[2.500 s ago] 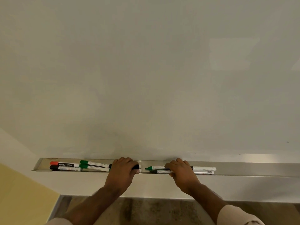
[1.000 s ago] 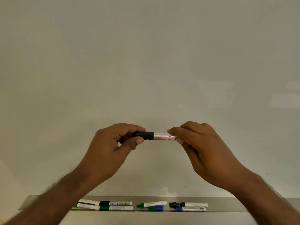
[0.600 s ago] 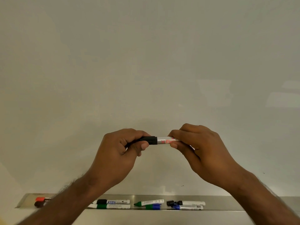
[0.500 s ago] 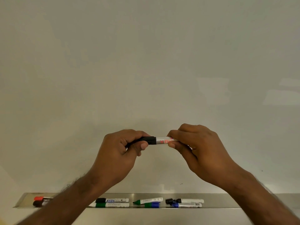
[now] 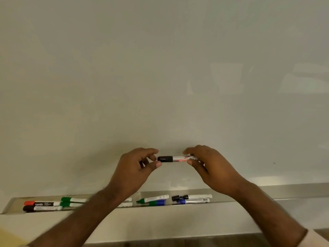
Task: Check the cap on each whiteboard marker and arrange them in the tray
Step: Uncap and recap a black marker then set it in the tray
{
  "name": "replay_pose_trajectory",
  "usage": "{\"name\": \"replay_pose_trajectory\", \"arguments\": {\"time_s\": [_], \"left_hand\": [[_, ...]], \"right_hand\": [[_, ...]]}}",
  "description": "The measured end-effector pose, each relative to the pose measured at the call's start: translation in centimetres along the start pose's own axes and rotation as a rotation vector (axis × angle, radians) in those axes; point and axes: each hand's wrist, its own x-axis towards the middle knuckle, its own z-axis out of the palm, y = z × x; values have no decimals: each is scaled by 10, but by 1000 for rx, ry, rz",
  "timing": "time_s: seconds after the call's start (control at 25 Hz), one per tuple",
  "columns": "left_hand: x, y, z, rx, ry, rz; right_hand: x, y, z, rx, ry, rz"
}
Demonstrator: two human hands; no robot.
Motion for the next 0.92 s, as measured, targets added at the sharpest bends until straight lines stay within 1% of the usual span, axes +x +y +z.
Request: {"name": "replay_pose_trajectory", "arguments": {"time_s": [0.12,0.28,0.36,0.48,0.56,0.68,0.92], "left_hand": [[-20,-45,18,176,-61,-71],[-59,-101,46,352,-236,-184],[-74,-119,58,386,-270,-229],[-86,-134,68,419,-268,-302],[-91,-142,70,436,-218,-342],[-99,-154,62,449,-135,-420],[-125,-175,39,551,-131,-473]], "right_hand": [[-27,39,31,-192,19,91],[-67,76,80,-383,-54,237],[-80,86,101,-434,-65,311],[-82,84,126,-436,-38,386],[-73,74,141,-413,-35,377],[-49,47,166,-369,-88,283],[-11,1,221,-331,-242,85]]}}
